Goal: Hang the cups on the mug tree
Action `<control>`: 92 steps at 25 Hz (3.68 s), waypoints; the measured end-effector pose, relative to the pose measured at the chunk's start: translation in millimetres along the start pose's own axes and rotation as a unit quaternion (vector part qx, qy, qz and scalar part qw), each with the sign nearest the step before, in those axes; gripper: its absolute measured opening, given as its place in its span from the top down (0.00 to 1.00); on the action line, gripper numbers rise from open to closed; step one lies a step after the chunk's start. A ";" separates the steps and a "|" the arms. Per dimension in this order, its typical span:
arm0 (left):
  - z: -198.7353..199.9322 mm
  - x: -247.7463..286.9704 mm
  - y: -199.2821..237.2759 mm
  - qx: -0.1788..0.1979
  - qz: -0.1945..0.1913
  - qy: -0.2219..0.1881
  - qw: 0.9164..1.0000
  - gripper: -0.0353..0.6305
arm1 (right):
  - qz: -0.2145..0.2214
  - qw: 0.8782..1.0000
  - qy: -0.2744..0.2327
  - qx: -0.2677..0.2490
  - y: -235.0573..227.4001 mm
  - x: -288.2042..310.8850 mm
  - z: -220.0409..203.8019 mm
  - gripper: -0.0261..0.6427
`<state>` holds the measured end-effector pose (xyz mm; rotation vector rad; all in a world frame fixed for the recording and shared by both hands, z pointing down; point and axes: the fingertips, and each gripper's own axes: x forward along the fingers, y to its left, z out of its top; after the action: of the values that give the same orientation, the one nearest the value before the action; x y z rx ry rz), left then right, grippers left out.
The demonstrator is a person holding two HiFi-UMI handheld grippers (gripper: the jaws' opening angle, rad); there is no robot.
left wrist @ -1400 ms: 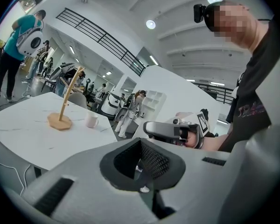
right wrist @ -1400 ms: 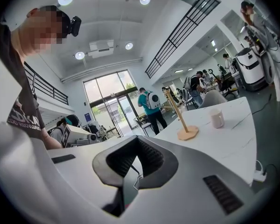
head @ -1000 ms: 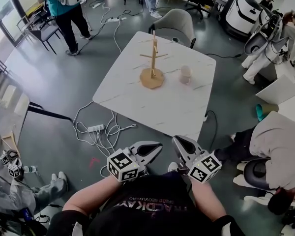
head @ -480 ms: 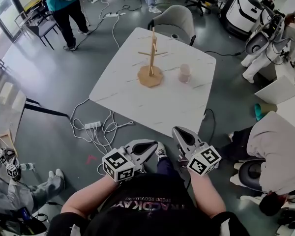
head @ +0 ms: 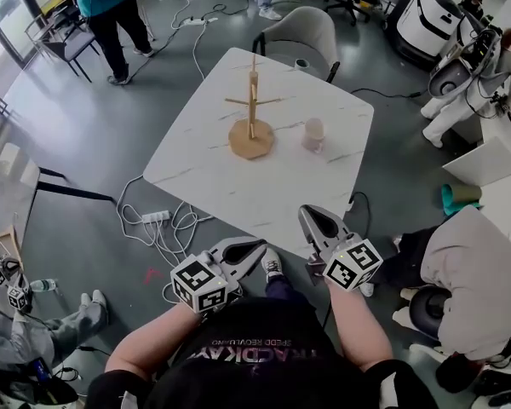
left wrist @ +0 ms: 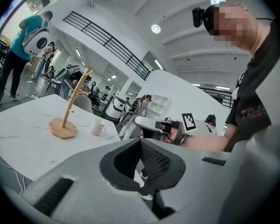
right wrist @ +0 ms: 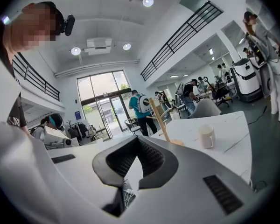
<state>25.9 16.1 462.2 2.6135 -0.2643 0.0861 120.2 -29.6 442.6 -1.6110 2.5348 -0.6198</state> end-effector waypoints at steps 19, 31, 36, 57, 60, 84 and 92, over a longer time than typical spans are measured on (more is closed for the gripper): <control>6.8 69.0 44.7 -0.019 0.029 0.010 0.999 0.95 | -0.114 0.993 0.017 -0.035 -149.6 26.3 -3.4 0.94; -3.7 80.3 63.0 -0.042 0.064 0.022 0.997 0.95 | -0.153 0.985 0.049 -0.069 -232.5 61.1 -26.7 0.85; -6.7 85.0 71.1 -0.050 0.075 0.025 0.996 0.95 | -0.167 0.980 0.077 -0.080 -266.9 79.7 -45.1 0.83; -11.9 92.5 88.4 -0.074 0.120 0.027 0.990 0.95 | -0.164 0.976 0.123 -0.068 -310.9 124.5 -82.5 0.82; -13.3 92.6 89.4 -0.077 0.127 0.027 0.989 0.95 | -0.170 0.975 0.123 -0.067 -315.5 125.1 -85.2 0.82; -20.6 100.6 88.4 -0.085 0.170 0.013 0.982 0.95 | -0.160 0.972 0.107 -0.135 -316.3 125.7 -69.4 0.89; -14.3 94.8 83.1 -0.074 0.149 0.013 0.986 0.95 | -0.164 0.968 0.109 -0.158 -307.0 124.5 -52.2 0.90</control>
<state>101.6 -63.9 525.2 2.4059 -0.6268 0.1951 312.1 -236.8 623.6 -2.2164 2.6486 -0.4533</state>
